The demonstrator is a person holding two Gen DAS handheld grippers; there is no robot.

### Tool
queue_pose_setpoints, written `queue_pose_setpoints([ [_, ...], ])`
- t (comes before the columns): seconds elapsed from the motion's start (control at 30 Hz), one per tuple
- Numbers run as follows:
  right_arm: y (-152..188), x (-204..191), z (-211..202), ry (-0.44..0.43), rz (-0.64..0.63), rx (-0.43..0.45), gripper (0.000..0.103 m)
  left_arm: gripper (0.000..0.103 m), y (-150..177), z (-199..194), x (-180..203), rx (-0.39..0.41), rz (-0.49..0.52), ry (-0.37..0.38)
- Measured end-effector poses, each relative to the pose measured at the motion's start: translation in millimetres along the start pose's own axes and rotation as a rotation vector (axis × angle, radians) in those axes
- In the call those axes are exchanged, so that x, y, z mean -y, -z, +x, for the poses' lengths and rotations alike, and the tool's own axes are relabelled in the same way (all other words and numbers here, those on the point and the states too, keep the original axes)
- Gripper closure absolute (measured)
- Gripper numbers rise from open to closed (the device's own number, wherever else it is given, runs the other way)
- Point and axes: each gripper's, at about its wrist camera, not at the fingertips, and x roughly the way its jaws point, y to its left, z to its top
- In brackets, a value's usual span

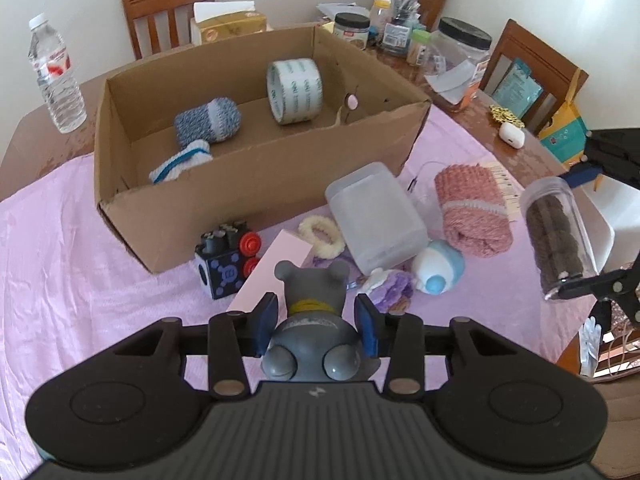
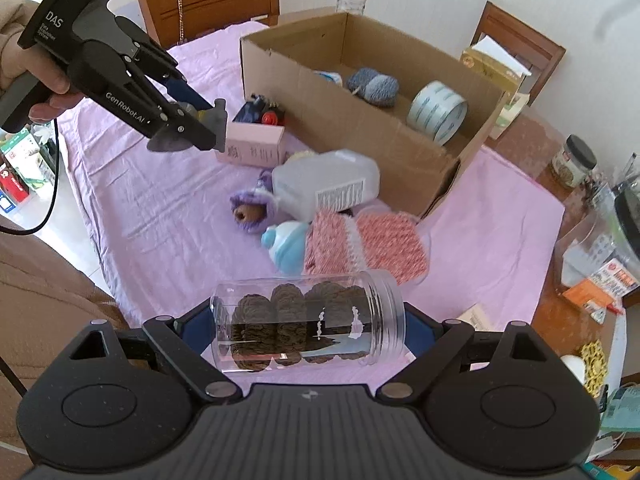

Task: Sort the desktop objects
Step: 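Carry the gray toy and cookie jar into the cardboard box and open both tools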

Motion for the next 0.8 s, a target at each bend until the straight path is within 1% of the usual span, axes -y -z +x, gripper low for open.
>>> queue_pose_setpoints([
  [0.23,-16,-1,-5,0.010,-0.039,0.033,0.008,0.062,-13,-12,2,0.031,0.032,0.015],
  [0.33,-25,0,-5,0.006,-0.046,0.046,0.008,0.062,-20,-15,-1,0.043,0.031,0.018],
  [0.5,-40,2,-2,0.019,-0.066,0.061,0.008,0.062,-37,-21,-8,0.074,0.038,0.017],
  [0.67,-67,12,-5,0.063,-0.096,0.109,0.008,0.062,-64,-23,-16,0.111,0.061,0.002],
  [0.8,-97,27,-7,0.089,-0.092,0.159,0.008,0.062,-88,-19,-22,0.136,0.074,-0.011],
])
